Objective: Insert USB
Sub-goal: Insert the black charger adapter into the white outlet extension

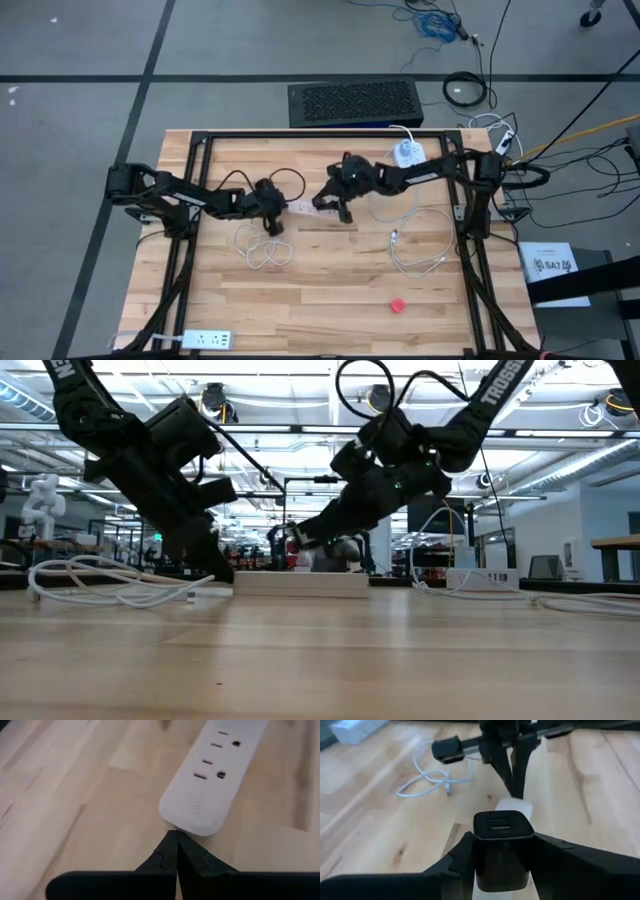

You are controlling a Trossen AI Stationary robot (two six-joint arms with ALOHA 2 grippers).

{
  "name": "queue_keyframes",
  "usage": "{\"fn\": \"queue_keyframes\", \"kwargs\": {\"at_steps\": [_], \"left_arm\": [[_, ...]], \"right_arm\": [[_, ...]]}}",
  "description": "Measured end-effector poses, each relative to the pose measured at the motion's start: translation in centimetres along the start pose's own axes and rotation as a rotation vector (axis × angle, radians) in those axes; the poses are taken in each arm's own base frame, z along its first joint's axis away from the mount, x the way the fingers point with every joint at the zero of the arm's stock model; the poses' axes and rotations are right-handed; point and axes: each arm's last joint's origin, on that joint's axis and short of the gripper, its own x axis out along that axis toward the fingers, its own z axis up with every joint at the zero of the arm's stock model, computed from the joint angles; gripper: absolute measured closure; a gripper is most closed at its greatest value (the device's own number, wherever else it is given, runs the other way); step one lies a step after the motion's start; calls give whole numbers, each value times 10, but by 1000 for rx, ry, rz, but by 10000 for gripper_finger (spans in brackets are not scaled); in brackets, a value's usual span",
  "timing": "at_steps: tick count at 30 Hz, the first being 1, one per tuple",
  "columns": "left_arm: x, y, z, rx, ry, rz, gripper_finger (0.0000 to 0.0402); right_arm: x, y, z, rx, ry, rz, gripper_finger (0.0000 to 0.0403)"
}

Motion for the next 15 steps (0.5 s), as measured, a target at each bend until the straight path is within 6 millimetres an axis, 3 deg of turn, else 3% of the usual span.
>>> {"fn": "queue_keyframes", "kwargs": {"at_steps": [6, 15], "left_arm": [[0, -2, 1, 111, -11, -58, 400], [0, -2, 1, 143, -9, -44, 400]], "right_arm": [[-3, -13, -14, 60, 35, 75, 287], [20, -7, -36, 176, 39, 213, 287]]}}
